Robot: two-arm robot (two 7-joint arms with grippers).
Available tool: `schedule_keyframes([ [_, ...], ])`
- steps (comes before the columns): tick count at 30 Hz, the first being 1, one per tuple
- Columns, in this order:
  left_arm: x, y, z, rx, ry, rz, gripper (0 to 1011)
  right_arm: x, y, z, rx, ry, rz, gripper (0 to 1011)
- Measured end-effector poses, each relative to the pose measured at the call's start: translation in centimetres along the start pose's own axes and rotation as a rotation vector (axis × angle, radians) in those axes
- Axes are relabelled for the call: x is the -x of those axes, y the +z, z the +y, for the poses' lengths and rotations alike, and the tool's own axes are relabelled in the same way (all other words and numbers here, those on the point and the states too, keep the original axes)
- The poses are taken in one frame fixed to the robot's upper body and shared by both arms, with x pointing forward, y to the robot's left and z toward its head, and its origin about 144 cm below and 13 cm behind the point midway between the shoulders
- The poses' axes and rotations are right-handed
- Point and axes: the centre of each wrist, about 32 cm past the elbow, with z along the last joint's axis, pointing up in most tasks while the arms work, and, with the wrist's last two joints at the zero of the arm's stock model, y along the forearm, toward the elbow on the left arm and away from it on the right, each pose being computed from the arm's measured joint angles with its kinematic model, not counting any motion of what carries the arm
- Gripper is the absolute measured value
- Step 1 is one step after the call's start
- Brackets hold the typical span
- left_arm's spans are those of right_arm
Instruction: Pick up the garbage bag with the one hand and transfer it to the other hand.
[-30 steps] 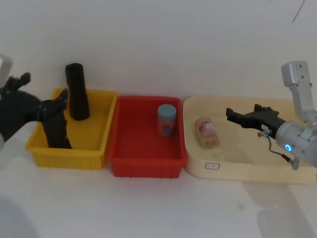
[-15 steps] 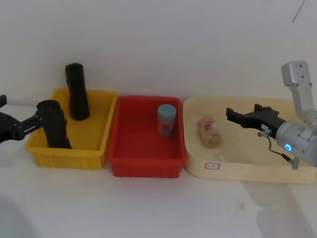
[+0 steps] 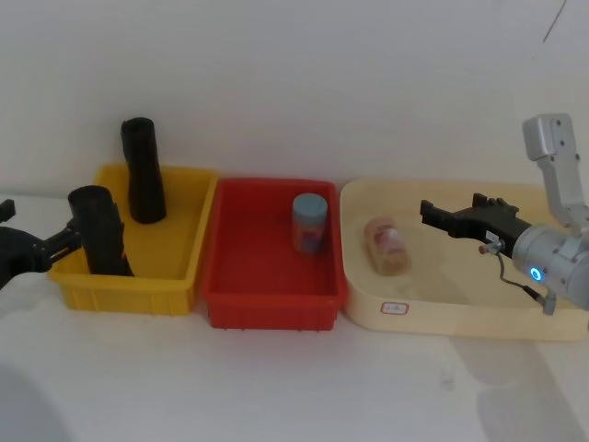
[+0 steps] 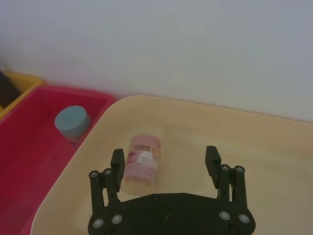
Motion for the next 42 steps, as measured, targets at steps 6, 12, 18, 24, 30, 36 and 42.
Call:
schedule_keyframes([
  [6, 0.4, -0.6, -1.2, -0.005, 0.002, 0.019, 1000, 0.0, 0.0, 0.0, 0.000, 0.000, 0.000, 1004],
  [12, 0.6, -1.1, -2.3, -0.007, -0.007, 0.037, 1001, 0.0, 0.0, 0.0, 0.000, 0.000, 0.000, 1005],
  [18, 0.8, -1.6, -3.0, -0.012, -0.014, 0.052, 1000, 0.0, 0.0, 0.0, 0.000, 0.000, 0.000, 1004],
  [24, 0.9, -2.0, -3.5, -0.020, -0.009, 0.061, 1000, 0.0, 0.0, 0.0, 0.000, 0.000, 0.000, 1004],
  [30, 0.9, -2.6, -3.9, -0.021, 0.002, 0.066, 1000, 0.0, 0.0, 0.0, 0.000, 0.000, 0.000, 1004],
  [36, 0.9, -3.1, -4.3, -0.001, -0.004, 0.060, 1001, 0.0, 0.0, 0.0, 0.000, 0.000, 0.000, 1004],
  [42, 0.8, -3.4, -4.9, 0.043, -0.044, 0.042, 1000, 0.0, 0.0, 0.0, 0.000, 0.000, 0.000, 1004],
])
